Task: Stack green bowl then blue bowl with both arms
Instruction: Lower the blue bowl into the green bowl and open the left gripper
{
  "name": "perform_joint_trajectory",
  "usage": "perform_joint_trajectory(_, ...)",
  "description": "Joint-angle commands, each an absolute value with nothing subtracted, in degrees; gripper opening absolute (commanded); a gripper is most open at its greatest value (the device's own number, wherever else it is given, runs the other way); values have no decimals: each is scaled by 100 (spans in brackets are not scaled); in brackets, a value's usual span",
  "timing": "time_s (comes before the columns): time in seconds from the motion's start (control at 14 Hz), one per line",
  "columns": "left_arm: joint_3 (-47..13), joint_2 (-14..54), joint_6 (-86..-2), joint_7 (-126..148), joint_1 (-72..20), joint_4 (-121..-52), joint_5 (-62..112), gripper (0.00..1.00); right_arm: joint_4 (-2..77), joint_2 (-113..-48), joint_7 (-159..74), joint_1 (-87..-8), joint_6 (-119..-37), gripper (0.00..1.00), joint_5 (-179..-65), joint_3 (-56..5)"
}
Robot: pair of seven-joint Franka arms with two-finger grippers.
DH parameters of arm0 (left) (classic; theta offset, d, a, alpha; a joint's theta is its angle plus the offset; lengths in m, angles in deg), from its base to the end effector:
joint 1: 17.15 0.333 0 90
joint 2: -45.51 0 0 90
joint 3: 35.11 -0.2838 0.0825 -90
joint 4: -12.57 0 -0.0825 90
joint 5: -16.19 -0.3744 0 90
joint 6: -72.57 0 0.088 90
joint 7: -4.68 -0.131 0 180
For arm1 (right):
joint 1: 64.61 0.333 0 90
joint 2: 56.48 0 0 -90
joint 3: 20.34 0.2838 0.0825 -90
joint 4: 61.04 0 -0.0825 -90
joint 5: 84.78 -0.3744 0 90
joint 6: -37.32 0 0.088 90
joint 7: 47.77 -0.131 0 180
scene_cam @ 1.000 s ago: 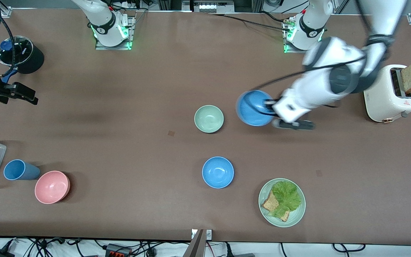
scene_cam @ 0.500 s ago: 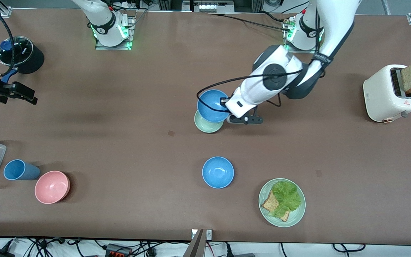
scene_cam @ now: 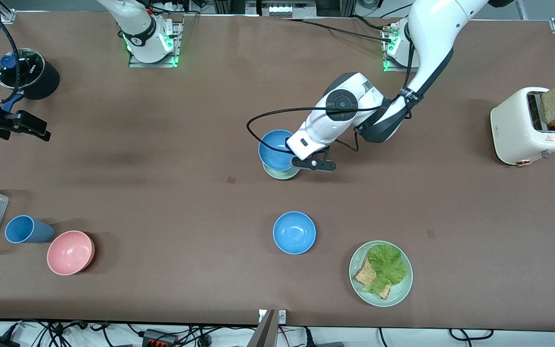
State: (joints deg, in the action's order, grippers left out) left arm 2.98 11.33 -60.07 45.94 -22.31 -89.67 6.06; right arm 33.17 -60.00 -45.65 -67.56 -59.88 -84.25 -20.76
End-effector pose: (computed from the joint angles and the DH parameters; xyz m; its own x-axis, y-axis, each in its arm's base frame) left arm 0.4859 -0.4155 0.2415 0.9940 -0.0633 -0.0887 -0.0436 -0.9770 0.2088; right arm 0.5676 -0.0344 0.5108 0.9997 -0.0206 -0.0096 -0.0206 -0.9997 0.0093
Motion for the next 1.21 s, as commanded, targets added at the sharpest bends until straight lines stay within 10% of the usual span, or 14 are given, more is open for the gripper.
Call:
perform_joint_trajectory(0.0, 171, 957, -5989, 4669, -2409, -8806, -5, 0, 3468, -5868, -4549, -6803, -6015, 100, -8363, -2043)
perform_joint_trajectory(0.43, 162, 834, -5988, 4669, -2471, -8789, -130, 2, 3468, -5877, -4549, -6803, -6032, 100, -8372, -2043)
perform_joint_trajectory(0.71, 171, 877, -5945, 4704, -2409, -8736, -34, 33, 3468, -5885, -4531, -6803, -6024, 100, -8354, -2043)
perform_joint_trajectory(1.14, 224, 991, -4427, 4652, -2182, -7577, 229, 38, 3424, -5868, -4505, -6803, -6032, 100, -8346, -2043)
